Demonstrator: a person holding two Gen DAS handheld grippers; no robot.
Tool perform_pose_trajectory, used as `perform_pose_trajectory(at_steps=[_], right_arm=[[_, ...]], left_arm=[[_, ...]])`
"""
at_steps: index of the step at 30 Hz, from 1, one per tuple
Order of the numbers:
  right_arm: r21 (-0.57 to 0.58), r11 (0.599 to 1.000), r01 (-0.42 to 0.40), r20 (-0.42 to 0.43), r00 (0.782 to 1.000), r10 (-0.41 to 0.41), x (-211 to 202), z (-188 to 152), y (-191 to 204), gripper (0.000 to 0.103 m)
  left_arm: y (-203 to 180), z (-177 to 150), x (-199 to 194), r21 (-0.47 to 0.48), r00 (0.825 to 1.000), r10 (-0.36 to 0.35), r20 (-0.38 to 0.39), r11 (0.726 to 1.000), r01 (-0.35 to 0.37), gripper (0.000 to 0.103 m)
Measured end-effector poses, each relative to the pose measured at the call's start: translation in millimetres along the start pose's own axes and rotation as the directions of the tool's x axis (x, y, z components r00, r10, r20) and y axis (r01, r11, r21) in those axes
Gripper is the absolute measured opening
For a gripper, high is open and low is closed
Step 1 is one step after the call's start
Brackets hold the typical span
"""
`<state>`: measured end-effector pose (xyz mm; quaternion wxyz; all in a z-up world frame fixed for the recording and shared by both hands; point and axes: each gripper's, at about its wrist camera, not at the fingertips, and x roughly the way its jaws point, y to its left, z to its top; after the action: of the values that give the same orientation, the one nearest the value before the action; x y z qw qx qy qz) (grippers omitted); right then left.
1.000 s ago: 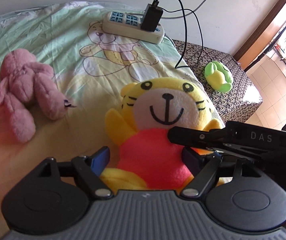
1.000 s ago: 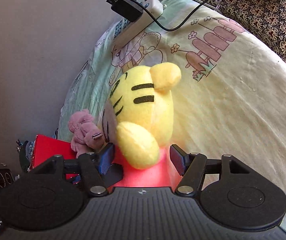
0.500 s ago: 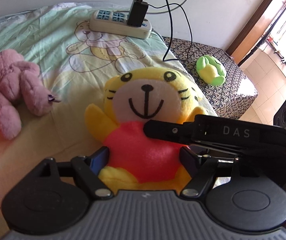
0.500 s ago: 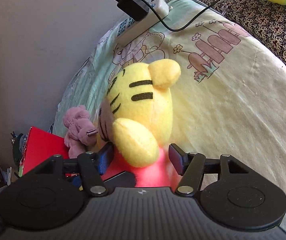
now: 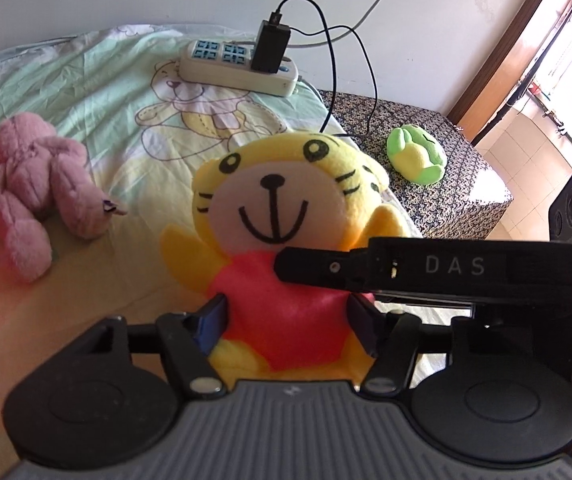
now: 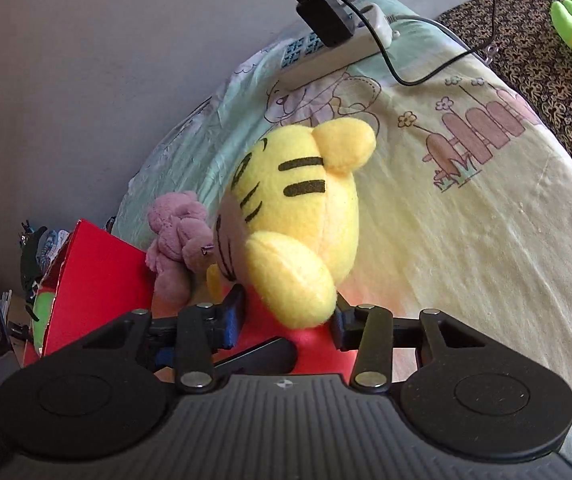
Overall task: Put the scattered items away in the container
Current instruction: 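Lift the tiger plush with both grippers and carry it over the box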
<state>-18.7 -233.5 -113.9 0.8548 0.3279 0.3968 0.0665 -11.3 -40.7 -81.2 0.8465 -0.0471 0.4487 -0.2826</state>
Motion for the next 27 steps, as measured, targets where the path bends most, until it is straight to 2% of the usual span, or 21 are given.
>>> perform_pose_trajectory(at_steps=[3,7,12,19,24,27], right_arm=[[-0.039,0.999,-0.019,0.023,1.000,0.020,-8.4,2.8,14.2,0.044],[-0.085,0.994,-0.071,0.050,0.996,0.075,-19.3,10.1,37.7,0.044],[-0.140,0.980,-0.138,0.060,0.987,0.148,-22.5,15.7,70.4,0.045],[-0.192,0.957,-0.217,0.052,0.972,0.230,-12.6,17.1,112.7,0.046],[-0.203,0.952,-0.229,0.087,0.964,0.250,-12.5,11.4,141.7,0.047],[-0.197,0.957,-0.212,0.118,0.964,0.238,-11.4,2.6,160.0,0.047]], left_arm=[[2.0,1.6,-16.4,-0.028,0.999,-0.010,0.039,1.000,0.011,0.061],[-1.0,5.1,-47.4,-0.025,0.993,0.013,0.119,1.000,-0.010,0.061],[-2.0,7.4,-88.8,-0.013,0.973,0.079,0.216,0.997,-0.078,0.061],[21.2,11.5,-138.3,-0.054,0.948,0.133,0.289,0.991,-0.123,0.061],[41.4,12.9,-167.3,-0.041,0.937,0.117,0.329,0.993,-0.110,0.061],[57.5,14.3,-183.5,-0.021,0.936,0.089,0.339,0.996,-0.087,0.061]])
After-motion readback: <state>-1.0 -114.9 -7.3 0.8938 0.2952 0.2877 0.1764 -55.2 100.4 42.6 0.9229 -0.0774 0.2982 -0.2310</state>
